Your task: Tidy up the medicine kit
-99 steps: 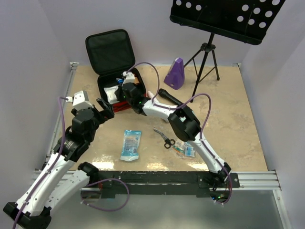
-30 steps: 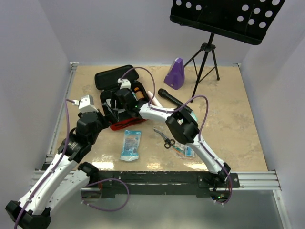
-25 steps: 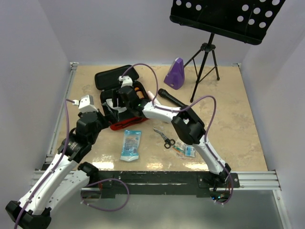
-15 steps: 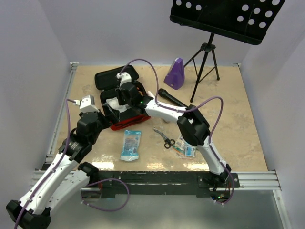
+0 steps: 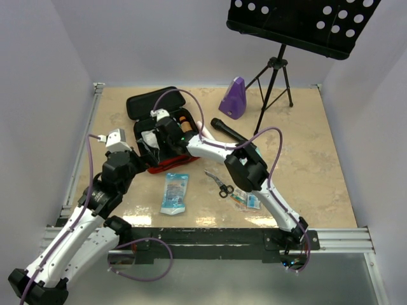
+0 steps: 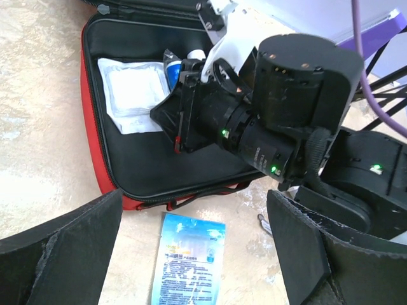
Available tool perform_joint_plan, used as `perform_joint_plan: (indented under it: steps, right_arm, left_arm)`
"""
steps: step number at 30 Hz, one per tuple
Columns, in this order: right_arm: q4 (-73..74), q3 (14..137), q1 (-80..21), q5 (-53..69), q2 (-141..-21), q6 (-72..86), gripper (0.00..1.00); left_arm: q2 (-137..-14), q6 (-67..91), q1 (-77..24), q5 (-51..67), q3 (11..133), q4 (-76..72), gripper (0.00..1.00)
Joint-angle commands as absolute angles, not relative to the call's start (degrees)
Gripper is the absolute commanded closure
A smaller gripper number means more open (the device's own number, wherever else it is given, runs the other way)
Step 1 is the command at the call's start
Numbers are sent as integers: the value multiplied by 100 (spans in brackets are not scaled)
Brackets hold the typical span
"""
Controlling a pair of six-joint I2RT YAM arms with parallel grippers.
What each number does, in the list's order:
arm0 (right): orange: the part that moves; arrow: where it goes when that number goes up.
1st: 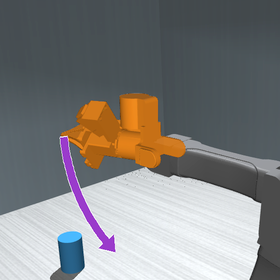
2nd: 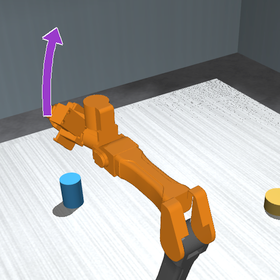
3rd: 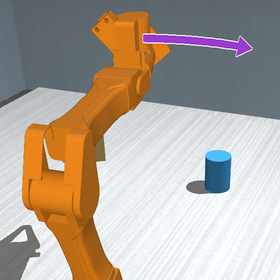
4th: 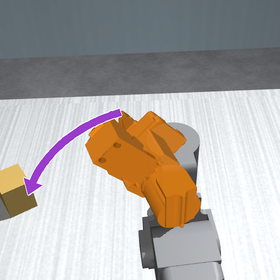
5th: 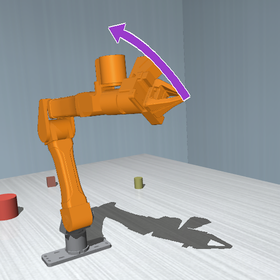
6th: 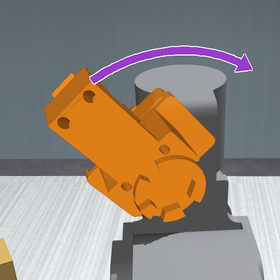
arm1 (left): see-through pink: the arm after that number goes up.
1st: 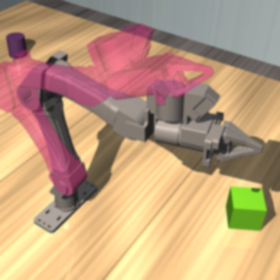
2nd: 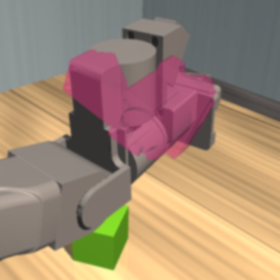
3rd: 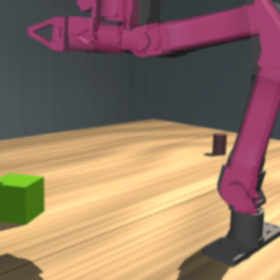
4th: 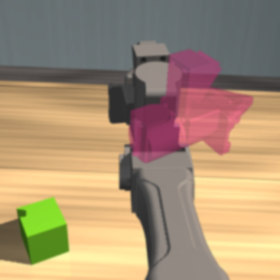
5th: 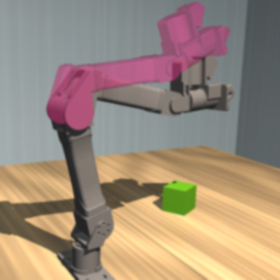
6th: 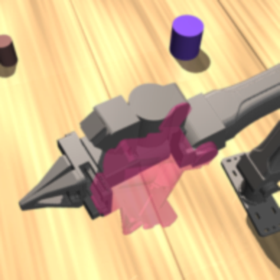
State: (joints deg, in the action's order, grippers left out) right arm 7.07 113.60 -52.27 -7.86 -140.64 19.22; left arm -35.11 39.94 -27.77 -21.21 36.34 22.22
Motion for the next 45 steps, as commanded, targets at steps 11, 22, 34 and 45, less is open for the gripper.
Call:
perform_joint_plan:
  steps: [11,22,34,45]
  right_arm:
    - [37,11218,-5221,-949,-13582,2083,98]
    - [-642,9231,-5212,-1764,-10453,2293,30]
    - [368,5048,-5229,-2865,-6937,3576,31]
    - [369,4131,-5221,-2733,-6196,3858,31]
  left_arm:
    - [-3454,4017,-2742,-2188,3656,2197,0]
    - [-3594,4087,-2733,-2121,3622,2180,0]
    - [-4666,3850,-3137,-562,3049,1862,0]
    - [-6626,3832,-4710,-1108,3507,2145,3]
